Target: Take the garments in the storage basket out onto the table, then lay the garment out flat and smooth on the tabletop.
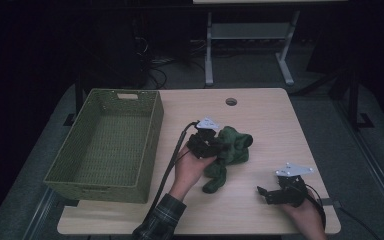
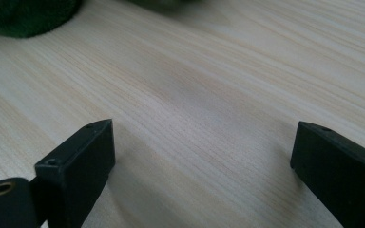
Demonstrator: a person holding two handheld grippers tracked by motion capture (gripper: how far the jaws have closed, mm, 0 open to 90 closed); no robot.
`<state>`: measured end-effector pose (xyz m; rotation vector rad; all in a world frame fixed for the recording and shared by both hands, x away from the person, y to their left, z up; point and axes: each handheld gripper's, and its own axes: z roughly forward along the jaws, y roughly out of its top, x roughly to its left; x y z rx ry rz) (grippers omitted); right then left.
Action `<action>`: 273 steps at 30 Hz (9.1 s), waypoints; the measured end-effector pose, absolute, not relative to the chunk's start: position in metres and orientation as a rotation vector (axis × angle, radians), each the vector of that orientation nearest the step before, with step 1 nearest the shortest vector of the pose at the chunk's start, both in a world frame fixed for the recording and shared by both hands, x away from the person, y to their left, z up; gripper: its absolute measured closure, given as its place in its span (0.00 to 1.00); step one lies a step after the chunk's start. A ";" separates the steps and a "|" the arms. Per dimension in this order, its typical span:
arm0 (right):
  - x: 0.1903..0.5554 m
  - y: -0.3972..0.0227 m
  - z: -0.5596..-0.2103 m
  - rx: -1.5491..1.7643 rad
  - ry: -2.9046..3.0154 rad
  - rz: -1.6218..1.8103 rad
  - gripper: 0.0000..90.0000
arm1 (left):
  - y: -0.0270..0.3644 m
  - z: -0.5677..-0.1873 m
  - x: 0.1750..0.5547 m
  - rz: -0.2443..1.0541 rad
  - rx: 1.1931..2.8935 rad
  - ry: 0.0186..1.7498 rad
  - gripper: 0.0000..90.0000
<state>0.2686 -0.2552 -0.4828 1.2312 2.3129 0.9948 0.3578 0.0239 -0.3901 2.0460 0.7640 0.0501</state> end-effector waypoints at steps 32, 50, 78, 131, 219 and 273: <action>0.269 -0.255 -0.483 1.229 2.315 0.993 0.08 | 0.030 -0.408 0.342 0.088 2.146 0.677 0.47; 0.269 -0.255 -0.483 1.229 2.315 0.992 0.08 | 0.064 -0.427 0.297 0.115 2.160 0.623 0.62; 0.240 -0.183 -0.467 1.060 2.454 1.235 0.16 | 0.061 -0.462 0.313 0.085 2.181 0.667 0.89; 0.253 -0.137 -0.465 0.963 2.594 1.313 0.99 | 0.066 -0.458 0.313 0.046 2.144 0.672 0.90; 0.244 -0.252 -0.454 1.154 2.510 1.087 0.89 | 0.097 -0.448 0.274 0.036 2.224 0.741 0.89; 0.322 -0.231 -0.398 1.033 2.365 1.239 0.97 | 0.122 -0.400 0.337 0.290 2.006 0.818 0.95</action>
